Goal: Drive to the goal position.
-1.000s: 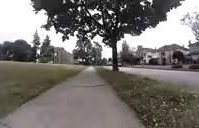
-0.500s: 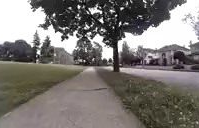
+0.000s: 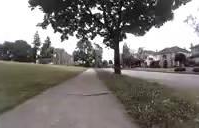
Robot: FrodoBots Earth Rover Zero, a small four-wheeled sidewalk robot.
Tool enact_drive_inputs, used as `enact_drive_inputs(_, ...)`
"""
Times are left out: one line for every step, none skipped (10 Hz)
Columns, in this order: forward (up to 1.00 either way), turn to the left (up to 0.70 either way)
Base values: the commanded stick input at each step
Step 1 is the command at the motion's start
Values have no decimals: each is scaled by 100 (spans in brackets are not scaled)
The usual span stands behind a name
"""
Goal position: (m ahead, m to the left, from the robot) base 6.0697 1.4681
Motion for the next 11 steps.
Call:
enact_drive_inputs(70,0)
enact_drive_inputs(70,0)
enact_drive_inputs(70,0)
enact_drive_inputs(70,11)
enact_drive_inputs(70,35)
enact_drive_inputs(70,35)
enact_drive_inputs(70,35)
enact_drive_inputs(70,35)
enact_drive_inputs(70,35)
enact_drive_inputs(70,0)
enact_drive_inputs(70,0)
